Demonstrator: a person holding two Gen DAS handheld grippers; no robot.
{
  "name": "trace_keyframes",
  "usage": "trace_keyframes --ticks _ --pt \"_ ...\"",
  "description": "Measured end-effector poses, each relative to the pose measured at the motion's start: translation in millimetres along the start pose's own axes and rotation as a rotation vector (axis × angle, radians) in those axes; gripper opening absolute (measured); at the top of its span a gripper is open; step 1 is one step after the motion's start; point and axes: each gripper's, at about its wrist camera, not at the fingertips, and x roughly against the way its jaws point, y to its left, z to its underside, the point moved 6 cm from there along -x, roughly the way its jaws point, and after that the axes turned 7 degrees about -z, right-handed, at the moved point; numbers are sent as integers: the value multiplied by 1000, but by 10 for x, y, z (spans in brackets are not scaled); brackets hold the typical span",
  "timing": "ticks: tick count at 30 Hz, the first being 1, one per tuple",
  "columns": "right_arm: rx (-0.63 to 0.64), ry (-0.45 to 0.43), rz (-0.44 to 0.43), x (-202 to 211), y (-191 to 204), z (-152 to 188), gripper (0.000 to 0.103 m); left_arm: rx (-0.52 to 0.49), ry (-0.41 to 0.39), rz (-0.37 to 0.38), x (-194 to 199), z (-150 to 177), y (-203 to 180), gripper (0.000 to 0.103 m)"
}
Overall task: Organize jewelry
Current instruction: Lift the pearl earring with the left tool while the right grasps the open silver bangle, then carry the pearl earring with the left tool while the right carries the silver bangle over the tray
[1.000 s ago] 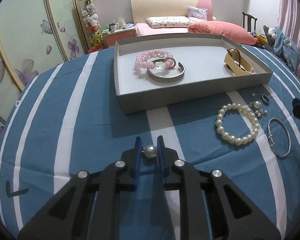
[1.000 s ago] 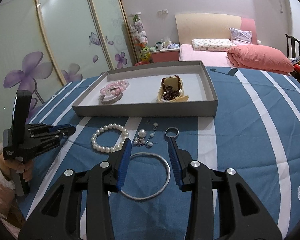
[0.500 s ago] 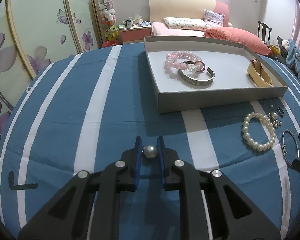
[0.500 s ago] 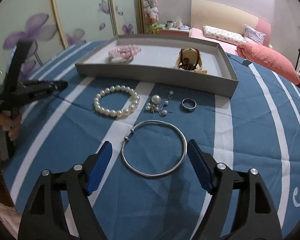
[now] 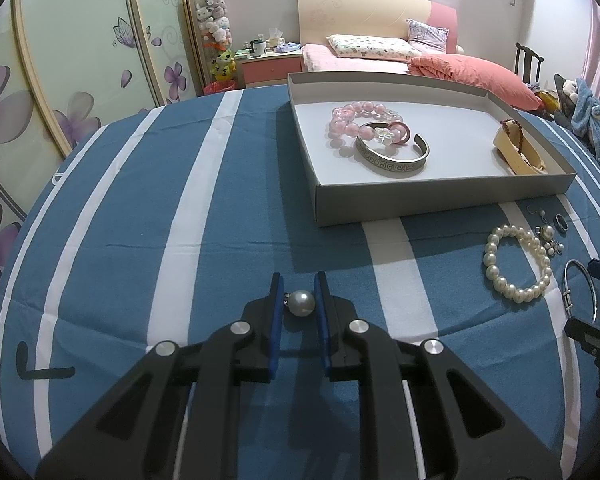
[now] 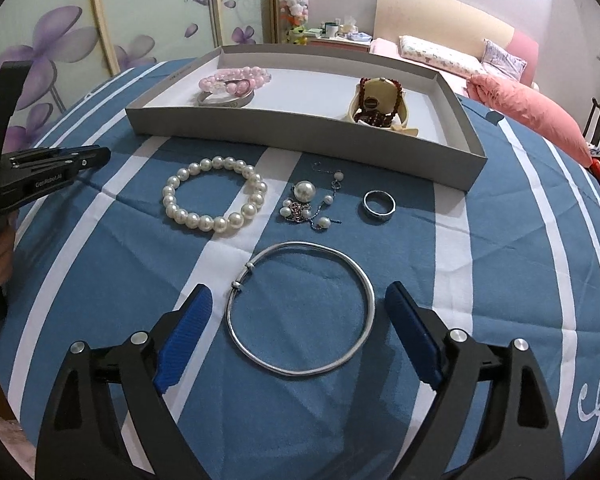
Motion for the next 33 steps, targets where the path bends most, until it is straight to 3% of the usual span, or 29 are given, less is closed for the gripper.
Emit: trace_keyframes --ticks 2,4,9,16,23,33 --pt "0 6 -2 -6 3 -2 86 0 0 0 -2 -3 -8 16" --pt "2 9 -8 22 -4 -9 74 0 0 0 -1 -2 -5 16" --pt "-9 37 0 74 -49 57 74 0 0 1 -1 -3 -9 16" --pt "-41 -20 3 157 -92 105 74 16 -4 13 25 12 -12 16" --pt "-66 -165 -15 360 -112 -63 74 17 -66 18 192 23 -42 16" --pt "-100 -378 -13 666 -160 -268 74 7 -235 11 615 -62 -192 16"
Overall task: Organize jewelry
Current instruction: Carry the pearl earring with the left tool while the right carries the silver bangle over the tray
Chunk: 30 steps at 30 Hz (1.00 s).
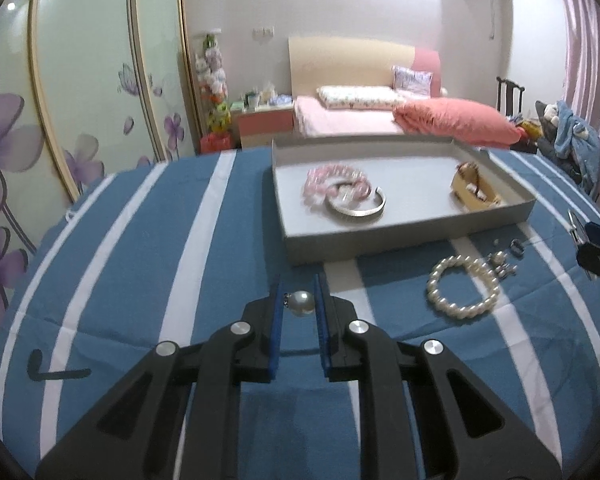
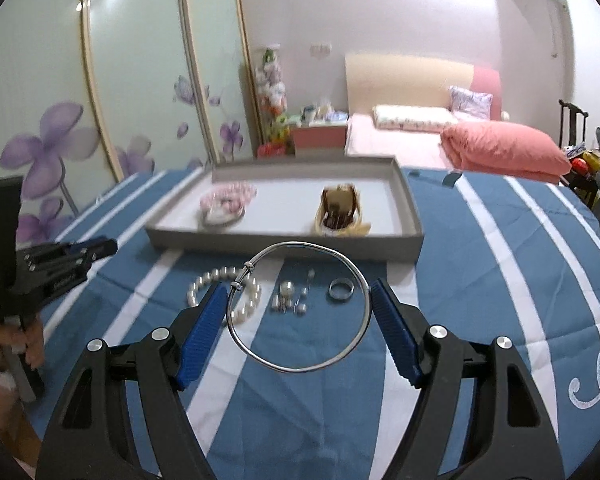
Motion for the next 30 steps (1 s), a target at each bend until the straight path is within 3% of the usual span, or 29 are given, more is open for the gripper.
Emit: trace_keyframes --ticks 6,14,30 --pt "-16 -109 36 104 -24 -137 74 -3 -113 -26 251 -140 -71 16" --pt "-10 -206 78 194 -39 -253 74 14 -206 -35 469 -294 -134 16" --pt "46 -367 121 328 27 -491 74 40 -291 -20 605 -478 -273 16"
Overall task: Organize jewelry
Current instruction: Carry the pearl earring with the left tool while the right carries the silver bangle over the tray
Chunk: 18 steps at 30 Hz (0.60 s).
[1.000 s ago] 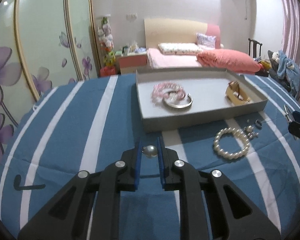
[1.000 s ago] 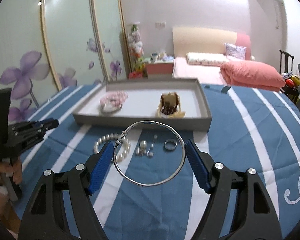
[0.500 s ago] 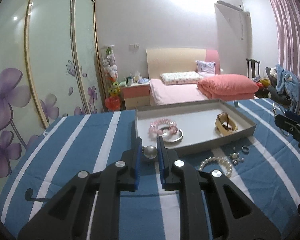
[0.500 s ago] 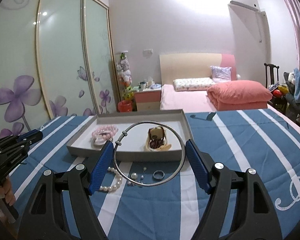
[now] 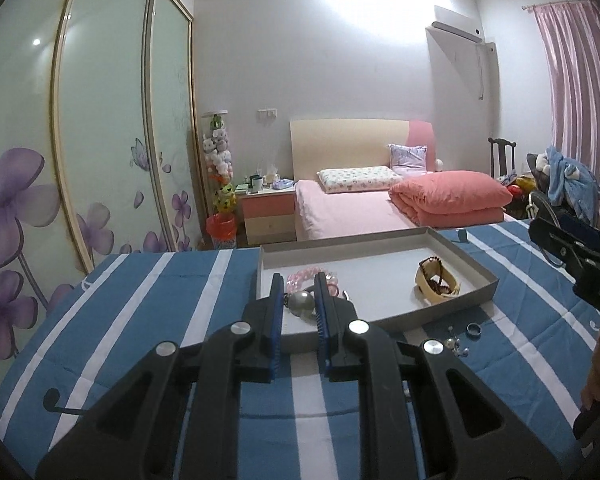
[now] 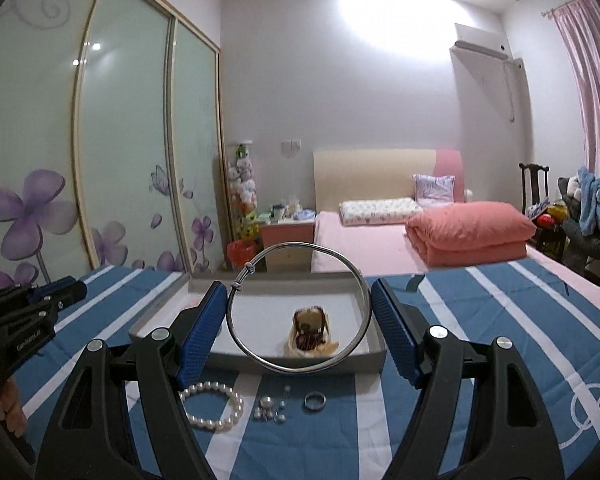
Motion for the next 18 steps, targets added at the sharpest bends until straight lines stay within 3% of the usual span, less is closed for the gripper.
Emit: trace_keyframes --ticks 18 --pt "-1 -61 7 -116 -65 -157 74 -2 -32 18 -106 -159 -173 16"
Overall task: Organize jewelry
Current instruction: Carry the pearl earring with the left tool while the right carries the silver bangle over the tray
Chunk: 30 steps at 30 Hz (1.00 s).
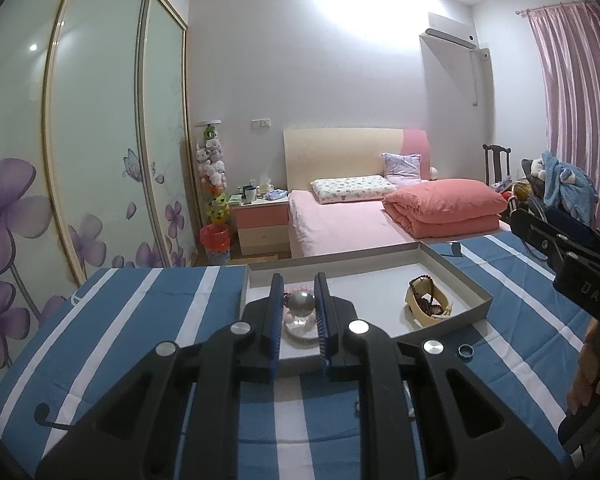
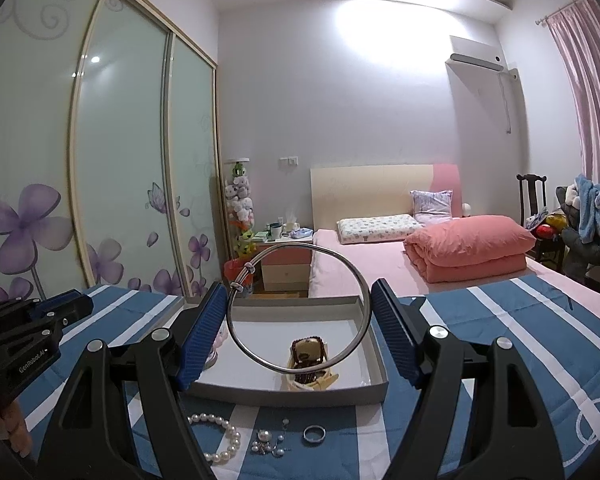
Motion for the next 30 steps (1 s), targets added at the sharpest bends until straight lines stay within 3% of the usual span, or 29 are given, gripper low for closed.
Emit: trace_keyframes --ticks 12,30 --pt "3 -33 -3 -275 -80 -141 74 41 -6 -4 -411 -200 -17 16" --pt "-27 107 -14 -861 -248 199 74 37 97 13 -1260 -79 -229 16"
